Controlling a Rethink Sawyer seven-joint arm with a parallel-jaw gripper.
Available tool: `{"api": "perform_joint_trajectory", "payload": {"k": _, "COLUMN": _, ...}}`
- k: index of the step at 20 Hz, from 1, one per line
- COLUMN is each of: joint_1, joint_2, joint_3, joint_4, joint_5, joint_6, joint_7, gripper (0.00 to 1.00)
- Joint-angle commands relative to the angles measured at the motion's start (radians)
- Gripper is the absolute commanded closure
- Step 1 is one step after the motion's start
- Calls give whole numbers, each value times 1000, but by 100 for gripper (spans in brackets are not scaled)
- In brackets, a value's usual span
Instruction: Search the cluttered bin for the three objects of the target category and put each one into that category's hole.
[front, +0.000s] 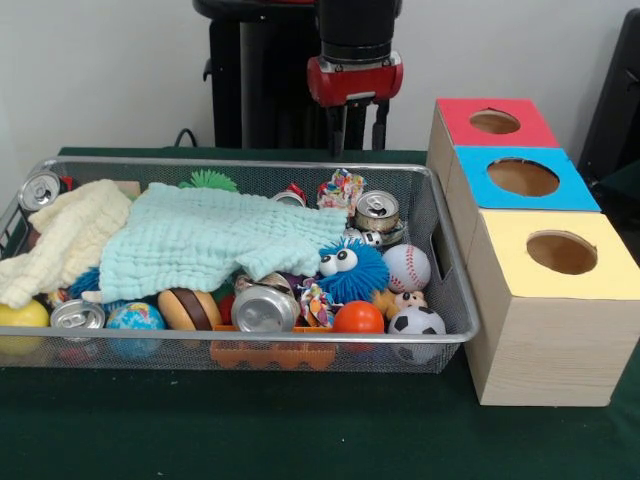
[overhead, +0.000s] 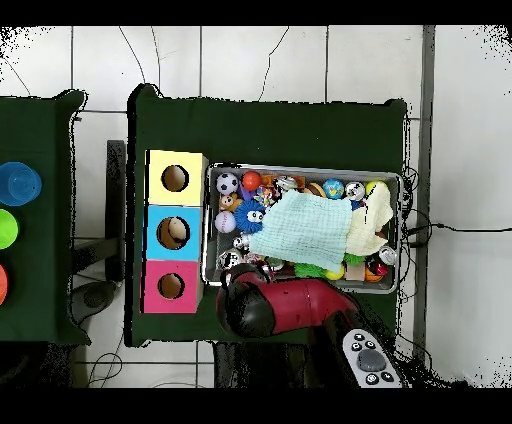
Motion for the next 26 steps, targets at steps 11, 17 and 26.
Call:
{"api": "perform_joint_trajectory", "payload": {"k": 11, "joint_1": -2, "joint_2": 15, "joint_3": -40, "joint_4": -46, "joint_5": -32, "joint_6": -80, "joint_7": 116, "gripper": 0}}
{"api": "perform_joint_trajectory", "payload": {"k": 17, "joint_1": 18, "joint_2": 62, "joint_3": -70, "joint_4": -58, "joint_5": -39, "joint_6": -131, "joint_7": 131, "gripper": 0}}
{"api": "perform_joint_trajectory", "payload": {"k": 26, "joint_1": 67, "joint_2": 193, "joint_3": -141, "joint_4": -57, "joint_5": -21, "joint_6": -312, "joint_7": 170, "gripper": 0}}
